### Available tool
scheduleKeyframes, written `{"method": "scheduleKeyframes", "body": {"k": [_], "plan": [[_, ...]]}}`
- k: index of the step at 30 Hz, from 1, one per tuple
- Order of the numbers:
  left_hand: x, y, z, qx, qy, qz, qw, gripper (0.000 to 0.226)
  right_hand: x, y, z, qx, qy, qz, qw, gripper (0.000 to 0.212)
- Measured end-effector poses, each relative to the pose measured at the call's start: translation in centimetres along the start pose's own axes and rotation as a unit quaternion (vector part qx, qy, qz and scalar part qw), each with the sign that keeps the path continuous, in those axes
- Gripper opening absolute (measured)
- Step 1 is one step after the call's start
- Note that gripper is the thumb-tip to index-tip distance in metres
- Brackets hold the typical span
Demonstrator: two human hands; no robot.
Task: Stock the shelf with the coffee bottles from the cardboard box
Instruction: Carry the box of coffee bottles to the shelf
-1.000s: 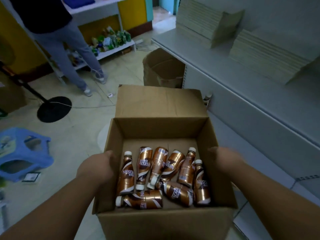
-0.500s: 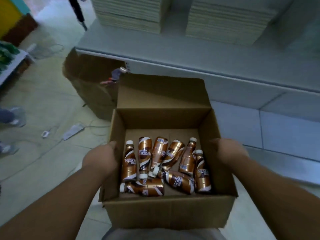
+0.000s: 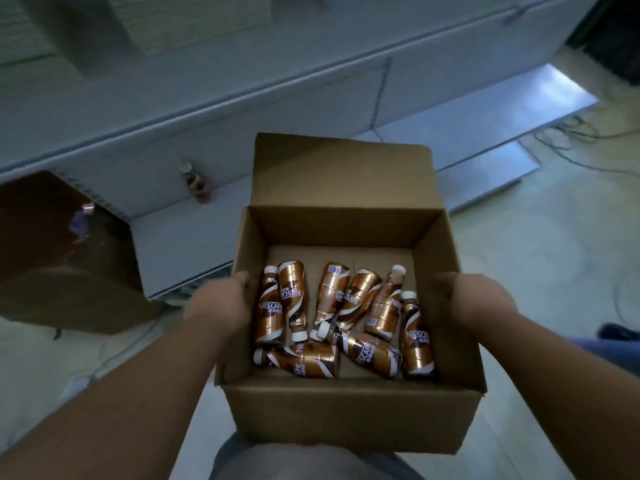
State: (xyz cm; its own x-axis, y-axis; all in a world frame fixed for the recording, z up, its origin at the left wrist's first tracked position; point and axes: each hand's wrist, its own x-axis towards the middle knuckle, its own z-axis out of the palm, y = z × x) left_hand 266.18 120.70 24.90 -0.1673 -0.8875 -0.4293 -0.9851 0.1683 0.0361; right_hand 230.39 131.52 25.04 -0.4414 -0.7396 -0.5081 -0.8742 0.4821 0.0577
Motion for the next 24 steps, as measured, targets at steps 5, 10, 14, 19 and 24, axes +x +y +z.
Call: {"method": "scheduleKeyframes", "body": {"k": [5, 10, 14, 19, 24], "plan": [[3.1, 6.3, -1.0, 0.034, -0.023, 0.092, 0.995, 0.032, -2.6, 6.0, 3.8, 0.063, -0.006, 0.083, 0.994, 0.054], [7.8, 12.8, -0.4, 0.078, -0.049, 0.167, 0.982, 0.041, -3.0, 9.0, 7.0, 0.131, -0.025, 0.172, 0.976, 0.051], [12.6, 17.6, 2.0, 0.12, -0.045, 0.26, 0.957, 0.041, -2.5, 10.7, 9.9, 0.166, -0.054, 0.246, 0.954, 0.055], [19.9, 22.0, 10.3, 0.147, -0.029, 0.362, 0.92, 0.033, 2.1, 11.0, 18.5, 0.189, -0.018, 0.33, 0.925, 0.056], [27.3, 22.8, 23.6, 0.157, -0.024, 0.378, 0.912, 0.042, 8.8, 9.6, 32.6, 0.212, 0.003, 0.348, 0.913, 0.054]]}}
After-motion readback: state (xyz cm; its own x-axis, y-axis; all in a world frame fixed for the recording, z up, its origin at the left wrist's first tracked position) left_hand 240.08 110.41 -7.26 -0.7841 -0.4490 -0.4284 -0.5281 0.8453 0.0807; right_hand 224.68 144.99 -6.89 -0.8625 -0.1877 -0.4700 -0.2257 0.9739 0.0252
